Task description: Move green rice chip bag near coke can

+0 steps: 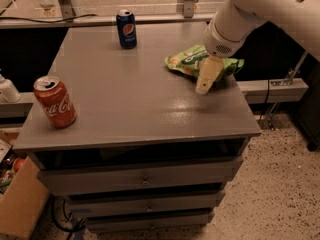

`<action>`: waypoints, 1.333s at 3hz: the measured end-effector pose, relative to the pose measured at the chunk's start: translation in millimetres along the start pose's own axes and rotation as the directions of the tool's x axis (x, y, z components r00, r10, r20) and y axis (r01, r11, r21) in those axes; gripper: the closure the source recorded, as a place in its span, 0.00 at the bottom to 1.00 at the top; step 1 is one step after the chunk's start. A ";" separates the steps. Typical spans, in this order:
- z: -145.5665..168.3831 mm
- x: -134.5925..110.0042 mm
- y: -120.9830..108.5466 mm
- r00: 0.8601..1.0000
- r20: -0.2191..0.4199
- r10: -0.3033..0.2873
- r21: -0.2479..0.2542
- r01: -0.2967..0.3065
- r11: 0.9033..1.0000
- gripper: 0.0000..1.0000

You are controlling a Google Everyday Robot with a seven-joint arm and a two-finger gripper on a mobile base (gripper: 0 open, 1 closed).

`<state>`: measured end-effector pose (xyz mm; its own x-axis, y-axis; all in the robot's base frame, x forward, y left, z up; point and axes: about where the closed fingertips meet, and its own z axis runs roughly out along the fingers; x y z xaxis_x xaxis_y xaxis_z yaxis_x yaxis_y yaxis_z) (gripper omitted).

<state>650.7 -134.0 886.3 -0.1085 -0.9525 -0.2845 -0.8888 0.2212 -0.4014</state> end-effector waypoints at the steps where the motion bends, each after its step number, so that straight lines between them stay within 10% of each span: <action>1: 16.5 25.6 -5.1 0.999 -0.044 0.018 -0.007 -0.018 1.000 0.00; 4: 20.5 47.2 -8.7 0.998 -0.047 0.031 -0.006 -0.031 0.999 0.65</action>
Offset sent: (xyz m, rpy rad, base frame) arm 0.0171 -0.0567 -0.0595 -0.0591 0.0539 -0.0726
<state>662.4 -176.6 858.6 -0.1570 -0.9540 -0.2556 -0.8878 0.2497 -0.3867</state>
